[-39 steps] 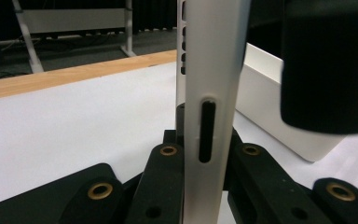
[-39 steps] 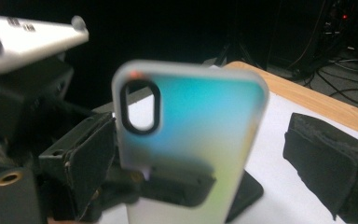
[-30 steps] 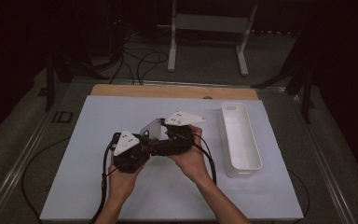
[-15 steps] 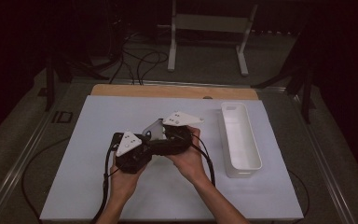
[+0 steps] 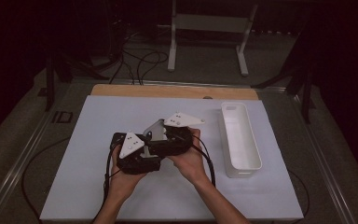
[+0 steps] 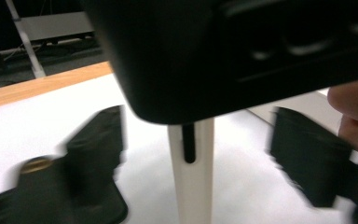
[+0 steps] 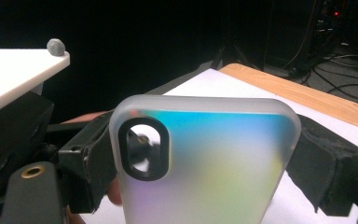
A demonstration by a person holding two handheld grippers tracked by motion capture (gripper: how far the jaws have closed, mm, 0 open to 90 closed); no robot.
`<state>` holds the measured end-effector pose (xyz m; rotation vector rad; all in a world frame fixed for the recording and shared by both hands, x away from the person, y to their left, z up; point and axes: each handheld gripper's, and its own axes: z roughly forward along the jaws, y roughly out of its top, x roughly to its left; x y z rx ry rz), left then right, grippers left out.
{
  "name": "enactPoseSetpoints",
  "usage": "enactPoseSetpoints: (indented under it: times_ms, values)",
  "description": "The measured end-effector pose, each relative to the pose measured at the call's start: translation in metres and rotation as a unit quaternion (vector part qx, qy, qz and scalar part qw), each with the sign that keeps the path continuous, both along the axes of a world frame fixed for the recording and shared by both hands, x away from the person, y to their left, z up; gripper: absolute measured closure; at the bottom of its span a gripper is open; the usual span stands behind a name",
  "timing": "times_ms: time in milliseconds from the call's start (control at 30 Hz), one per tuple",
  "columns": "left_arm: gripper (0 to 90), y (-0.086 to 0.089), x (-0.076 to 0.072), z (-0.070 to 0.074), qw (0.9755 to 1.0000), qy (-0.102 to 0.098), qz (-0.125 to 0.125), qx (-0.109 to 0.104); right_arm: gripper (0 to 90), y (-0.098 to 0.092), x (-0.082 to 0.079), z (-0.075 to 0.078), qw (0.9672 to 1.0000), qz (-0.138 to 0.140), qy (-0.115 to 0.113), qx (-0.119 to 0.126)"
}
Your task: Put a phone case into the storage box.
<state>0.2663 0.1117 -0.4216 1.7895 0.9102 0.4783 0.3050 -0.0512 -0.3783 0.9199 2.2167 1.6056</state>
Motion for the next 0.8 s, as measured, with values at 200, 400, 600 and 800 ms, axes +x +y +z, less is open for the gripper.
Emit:
enactPoseSetpoints:
  times_ms: [200, 400, 600, 800]
  values:
    - [0.0, 0.009, -0.002, -0.003, 0.9999, -0.005, 0.004, 0.008, 16.5, -0.004, 0.001, 0.001, 1.0000, -0.005, -0.002, -0.003]
    - [0.0, 0.025, -0.007, -0.011, 0.9998, -0.018, 0.008, 0.006, 16.5, -0.008, 0.004, 0.000, 0.9999, -0.012, -0.002, -0.009]
    - [0.0, 0.045, -0.011, -0.019, 0.9995, -0.027, 0.018, -0.001, 16.5, -0.012, 0.007, 0.000, 0.9997, -0.022, -0.005, -0.009]
    - [0.0, 0.065, -0.017, -0.027, 0.9985, -0.038, 0.040, -0.004, 16.4, -0.017, 0.011, 0.000, 0.9994, -0.029, -0.007, -0.015]
